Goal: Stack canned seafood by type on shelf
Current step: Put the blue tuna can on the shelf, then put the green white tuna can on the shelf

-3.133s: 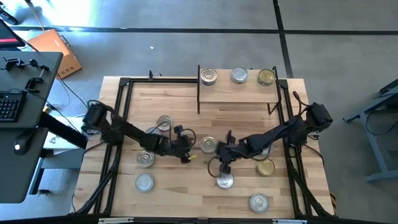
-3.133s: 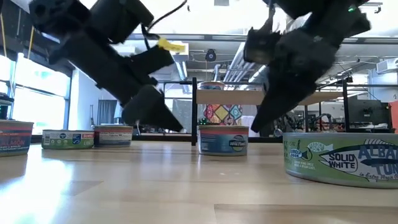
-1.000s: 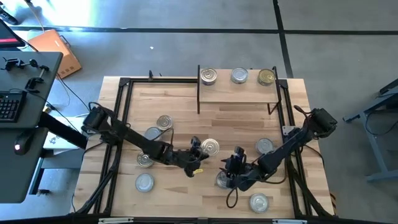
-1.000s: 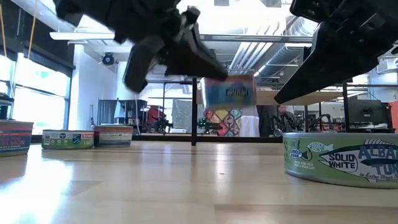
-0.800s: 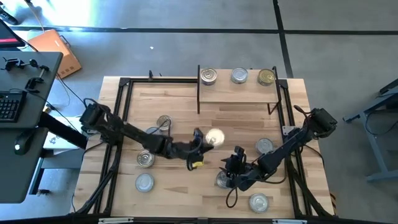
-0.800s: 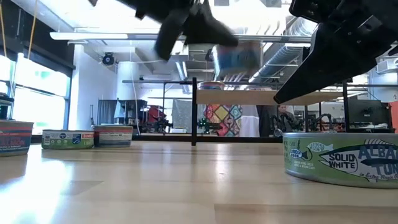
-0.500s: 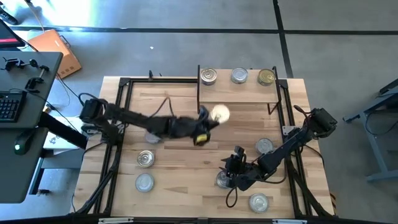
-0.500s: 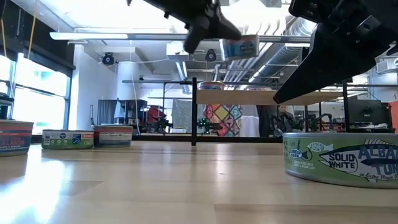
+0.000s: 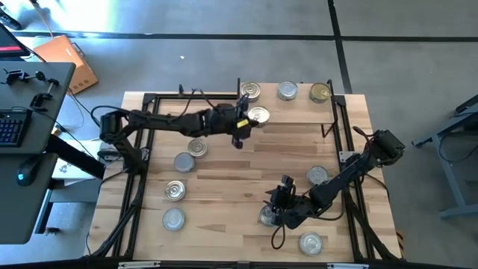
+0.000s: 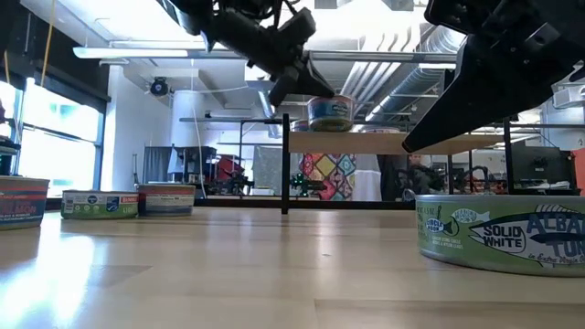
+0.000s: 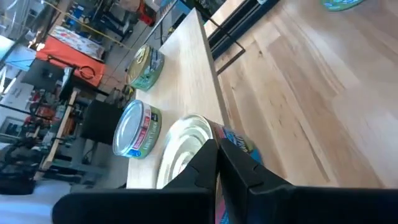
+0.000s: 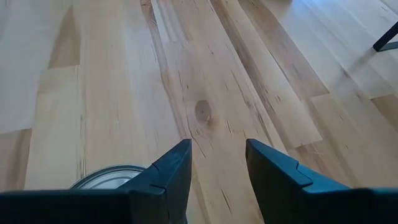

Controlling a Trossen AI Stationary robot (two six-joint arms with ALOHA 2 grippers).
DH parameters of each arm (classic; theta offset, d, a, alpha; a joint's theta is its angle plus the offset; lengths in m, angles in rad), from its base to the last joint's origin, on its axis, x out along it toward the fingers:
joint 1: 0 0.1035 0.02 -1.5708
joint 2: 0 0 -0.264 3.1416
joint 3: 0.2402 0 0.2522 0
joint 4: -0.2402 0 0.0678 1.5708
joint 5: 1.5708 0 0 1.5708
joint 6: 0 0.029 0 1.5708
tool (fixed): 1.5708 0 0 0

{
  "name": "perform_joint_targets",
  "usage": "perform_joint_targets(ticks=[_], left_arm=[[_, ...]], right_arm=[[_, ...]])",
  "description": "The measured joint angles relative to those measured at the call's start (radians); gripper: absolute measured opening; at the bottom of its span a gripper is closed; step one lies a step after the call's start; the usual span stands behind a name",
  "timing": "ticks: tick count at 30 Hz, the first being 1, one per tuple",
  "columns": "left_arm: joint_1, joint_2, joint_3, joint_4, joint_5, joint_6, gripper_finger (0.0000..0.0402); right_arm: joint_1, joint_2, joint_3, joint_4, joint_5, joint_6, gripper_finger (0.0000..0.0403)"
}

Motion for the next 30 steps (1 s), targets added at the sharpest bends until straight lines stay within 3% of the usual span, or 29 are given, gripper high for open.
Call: perform_joint_targets(ticks=[15, 30], left_arm=[[0.073, 0.000, 0.001, -0.065, -0.018, -0.018, 0.0009], [0.069, 0.000, 0.001, -0.060, -0.062, -0.047, 0.0114]], right_arm=[[0.000, 0.000, 0.000, 0.000, 0.000, 0.001, 0.0145], [0.000, 0.000, 0.000, 0.000, 0.001, 0.001, 0.0145]])
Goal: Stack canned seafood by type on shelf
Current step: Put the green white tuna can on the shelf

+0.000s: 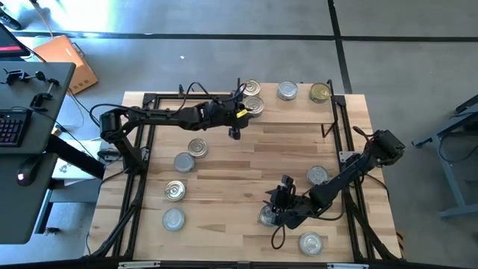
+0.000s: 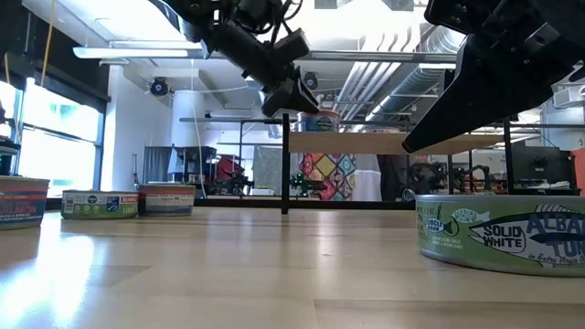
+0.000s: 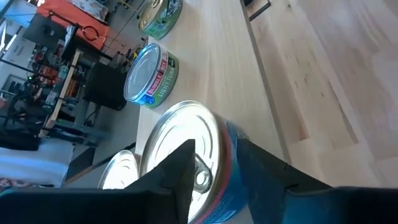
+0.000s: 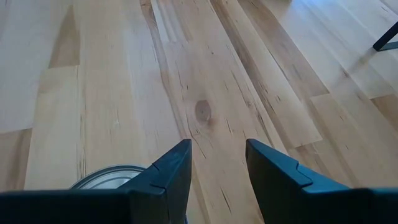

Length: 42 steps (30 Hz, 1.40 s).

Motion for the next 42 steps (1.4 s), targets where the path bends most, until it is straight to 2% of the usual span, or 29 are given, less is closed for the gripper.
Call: perform_joint_targets(ticks=[4, 8, 11, 15, 18, 21, 23, 25, 28, 31, 36, 38, 42], left_arm=[[-0.029, 0.000, 0.000, 0.000, -0.016, -0.013, 0.0122], [-0.078, 0.000, 0.000, 0.000, -0.093, -0.013, 0.0122], [-0.131, 0.000, 0.000, -0.008, -0.143, -0.013, 0.0122], [-0.225, 0.000, 0.000, -0.076, -0.150, -0.030, 0.0122], [-0.304, 0.000, 0.000, -0.145, -0.101, -0.095, 0.0122], [-0.376, 0.000, -0.002, -0.185, 0.036, -0.197, 0.0122], [-0.422, -0.001, -0.025, -0.143, 0.130, -0.255, 0.0122], [-0.468, -0.002, -0.063, -0.083, 0.181, -0.286, 0.0122], [-0.529, 0.000, -0.127, 0.036, 0.191, -0.305, 0.0121], [-0.571, 0.000, -0.194, 0.157, 0.193, -0.339, 0.0121], [-0.607, 0.000, -0.280, 0.281, 0.191, -0.458, 0.0121], [-0.623, 0.000, -0.302, 0.270, 0.154, -0.517, 0.0121], [-0.682, 0.000, -0.332, 0.192, -0.079, -0.647, 0.0121]], right_arm=[[0.000, 0.000, 0.000, 0.000, 0.000, 0.000, 0.0145], [0.000, 0.000, 0.000, 0.000, 0.000, 0.000, 0.0145], [0.000, 0.000, 0.000, 0.000, 0.000, 0.000, 0.0145], [0.006, 0.000, 0.000, -0.026, 0.017, 0.024, 0.0145], [0.029, -0.001, 0.000, -0.122, 0.055, 0.099, 0.0145], [0.059, -0.011, 0.000, -0.268, 0.088, 0.240, 0.0145], [0.077, -0.015, 0.000, -0.362, 0.093, 0.340, 0.0145], [0.091, -0.015, 0.000, -0.440, 0.092, 0.434, 0.0145], [0.103, -0.015, 0.000, -0.517, 0.089, 0.538, 0.0145], [0.111, -0.015, 0.000, -0.545, 0.089, 0.576, 0.0145], [0.109, -0.012, -0.049, -0.447, 0.089, 0.575, 0.0145], [0.108, -0.012, -0.081, -0.382, 0.089, 0.575, 0.0145], [0.109, -0.011, -0.147, -0.236, 0.089, 0.573, 0.0145]])
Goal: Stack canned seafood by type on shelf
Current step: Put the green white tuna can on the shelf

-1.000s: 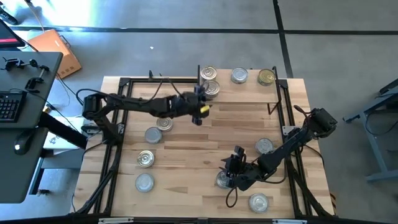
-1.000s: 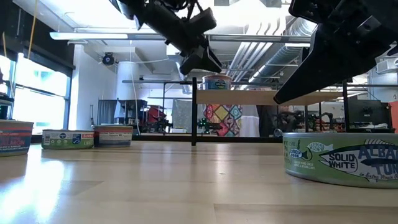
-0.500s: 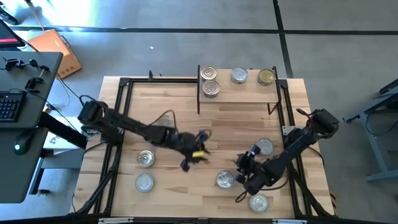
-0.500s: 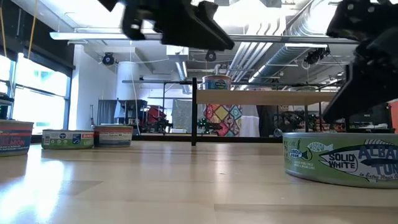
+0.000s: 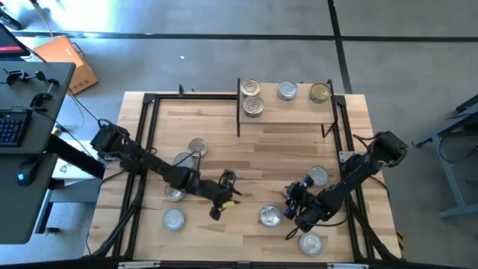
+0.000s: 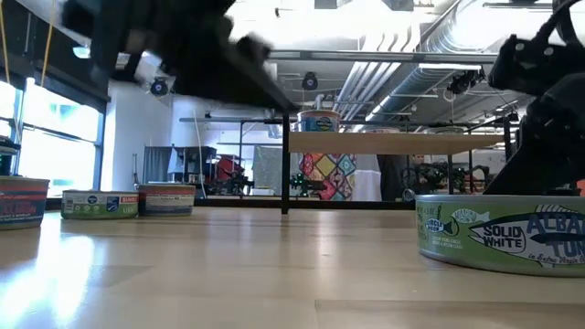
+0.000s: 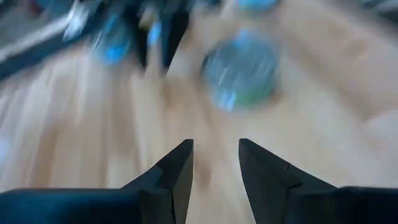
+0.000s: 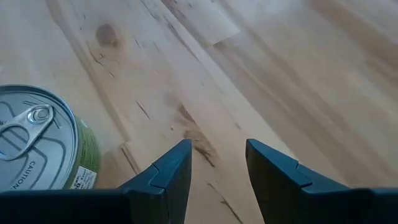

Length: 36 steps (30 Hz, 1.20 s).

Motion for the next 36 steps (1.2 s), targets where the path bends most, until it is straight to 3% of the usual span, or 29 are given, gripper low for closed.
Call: perform_joint_targets(ticks=[3, 6, 12, 15, 18, 23, 30, 36], left_arm=[[-0.061, 0.000, -0.009, -0.143, -0.174, -0.130, 0.0121], [-0.125, -0.017, -0.009, -0.344, -0.271, -0.338, 0.0121], [-0.274, -0.134, -0.009, -0.866, -0.591, -0.947, 0.0121], [-0.319, -0.208, -0.009, -1.106, -0.622, -1.247, 0.0121], [-0.328, -0.261, -0.044, -1.219, -0.608, -1.406, 0.0122], [-0.301, -0.320, -0.168, -1.111, -0.606, -1.423, 0.0143], [-0.200, -0.325, -0.327, -0.882, -0.601, -1.311, 0.0191], [-0.121, -0.325, -0.385, -0.780, -0.566, -1.158, 0.0180]], right_arm=[[0.000, 0.000, -0.029, 0.067, 0.000, -0.001, 0.0145], [0.000, 0.001, -0.037, 0.096, 0.000, -0.008, 0.0145], [0.000, 0.001, -0.035, 0.137, 0.045, -0.084, 0.0145], [0.000, 0.001, -0.035, 0.161, 0.055, -0.109, 0.0145], [0.000, 0.001, -0.035, 0.173, 0.055, -0.131, 0.0145], [0.000, 0.001, -0.035, 0.189, 0.055, -0.141, 0.0145], [0.000, 0.001, -0.035, 0.190, 0.055, -0.141, 0.0145], [0.000, 0.001, -0.035, 0.194, 0.055, -0.141, 0.0145]])
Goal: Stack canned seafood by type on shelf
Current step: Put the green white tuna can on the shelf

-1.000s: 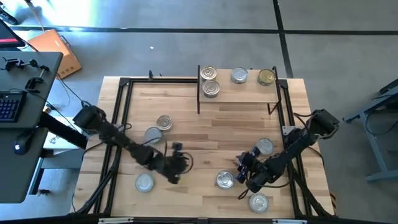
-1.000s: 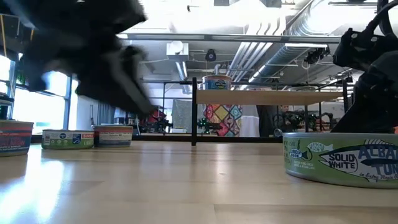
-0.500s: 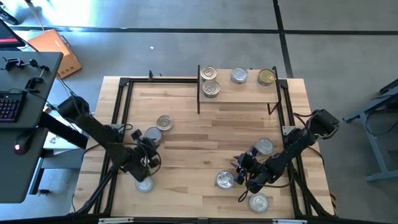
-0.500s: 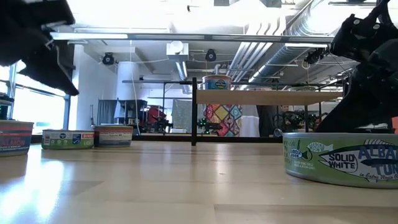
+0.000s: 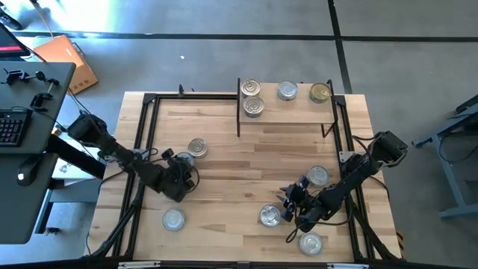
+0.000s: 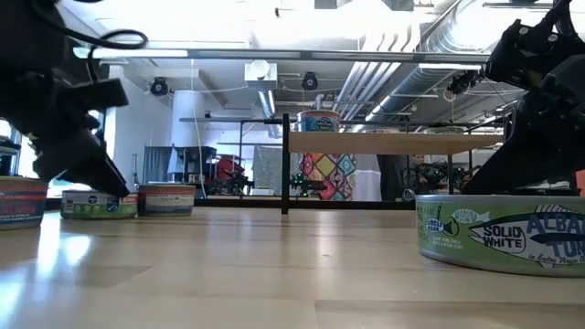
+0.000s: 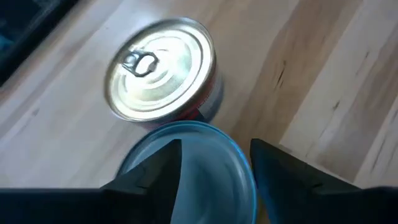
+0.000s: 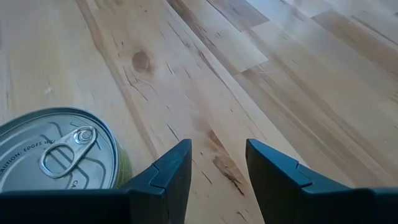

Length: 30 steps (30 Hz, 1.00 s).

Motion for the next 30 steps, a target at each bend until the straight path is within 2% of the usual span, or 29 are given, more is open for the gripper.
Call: perform_joint_targets(ticks=[3, 8, 17, 23, 30], left_arm=[[0.035, -0.001, -0.014, 0.043, 0.048, 0.072, 0.0160], [0.072, -0.002, -0.017, 0.054, 0.068, 0.126, 0.0119], [0.070, -0.004, -0.015, 0.058, 0.113, 0.202, 0.0011], [0.025, -0.002, 0.023, 0.051, 0.156, 0.251, 0.0001], [-0.041, 0.003, 0.117, 0.084, 0.291, 0.370, 0.0001]], right_arm=[[0.000, 0.000, 0.000, 0.006, 0.000, 0.000, 0.0145], [0.000, 0.000, 0.000, 0.009, 0.000, 0.000, 0.0145], [0.000, 0.000, 0.000, 0.018, 0.000, 0.000, 0.0145], [0.000, 0.000, 0.000, 0.019, 0.000, 0.000, 0.0145], [0.000, 0.000, 0.000, 0.026, 0.000, 0.000, 0.0145]])
